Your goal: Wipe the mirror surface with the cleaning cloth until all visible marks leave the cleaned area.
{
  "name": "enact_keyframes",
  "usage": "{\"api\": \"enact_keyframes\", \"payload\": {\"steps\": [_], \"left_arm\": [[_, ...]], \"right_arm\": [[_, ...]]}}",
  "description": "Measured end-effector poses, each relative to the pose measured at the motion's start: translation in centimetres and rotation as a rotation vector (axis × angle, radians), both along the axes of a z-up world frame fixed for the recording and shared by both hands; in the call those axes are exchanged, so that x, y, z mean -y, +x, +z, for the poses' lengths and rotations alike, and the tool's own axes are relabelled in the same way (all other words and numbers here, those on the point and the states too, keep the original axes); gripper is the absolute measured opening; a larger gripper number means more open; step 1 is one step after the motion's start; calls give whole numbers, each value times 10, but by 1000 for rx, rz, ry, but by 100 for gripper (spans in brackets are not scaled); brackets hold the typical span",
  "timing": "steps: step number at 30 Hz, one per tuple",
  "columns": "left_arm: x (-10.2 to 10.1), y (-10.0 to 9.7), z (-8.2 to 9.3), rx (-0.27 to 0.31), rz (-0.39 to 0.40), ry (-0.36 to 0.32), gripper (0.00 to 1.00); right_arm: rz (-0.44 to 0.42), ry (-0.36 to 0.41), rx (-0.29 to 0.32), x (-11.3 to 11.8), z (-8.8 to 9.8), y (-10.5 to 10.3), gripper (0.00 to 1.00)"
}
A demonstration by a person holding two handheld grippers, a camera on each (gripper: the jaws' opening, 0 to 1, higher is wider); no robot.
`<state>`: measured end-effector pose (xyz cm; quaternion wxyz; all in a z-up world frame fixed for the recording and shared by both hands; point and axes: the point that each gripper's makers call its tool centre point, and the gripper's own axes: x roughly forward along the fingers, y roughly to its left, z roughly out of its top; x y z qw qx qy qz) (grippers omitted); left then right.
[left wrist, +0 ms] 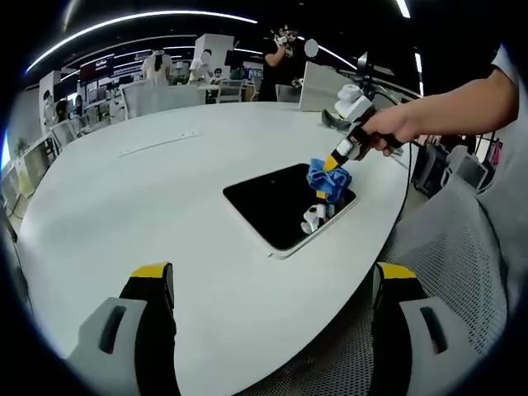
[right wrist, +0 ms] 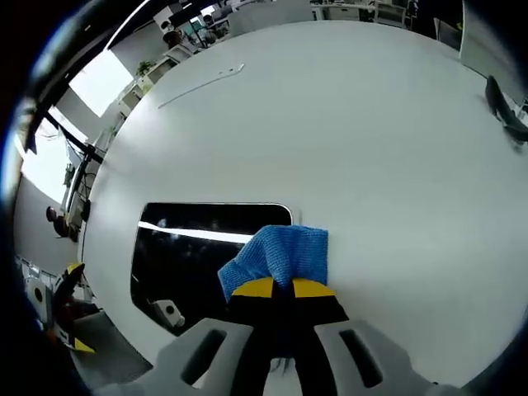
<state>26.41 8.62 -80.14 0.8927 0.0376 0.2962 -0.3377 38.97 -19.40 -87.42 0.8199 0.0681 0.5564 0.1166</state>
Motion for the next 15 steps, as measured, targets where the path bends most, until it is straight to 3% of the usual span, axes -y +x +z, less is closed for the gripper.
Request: {"api": "enact_keyframes", "payload": {"steps": [4,15], "left_arm": [[0,0,0,1,0,1,99],[1,-1,0,4,-4,3,99]], "right_arm": [[19,-27,15,-2,2,-4,0],[4,-13,13,-1,3,-20,0]]}}
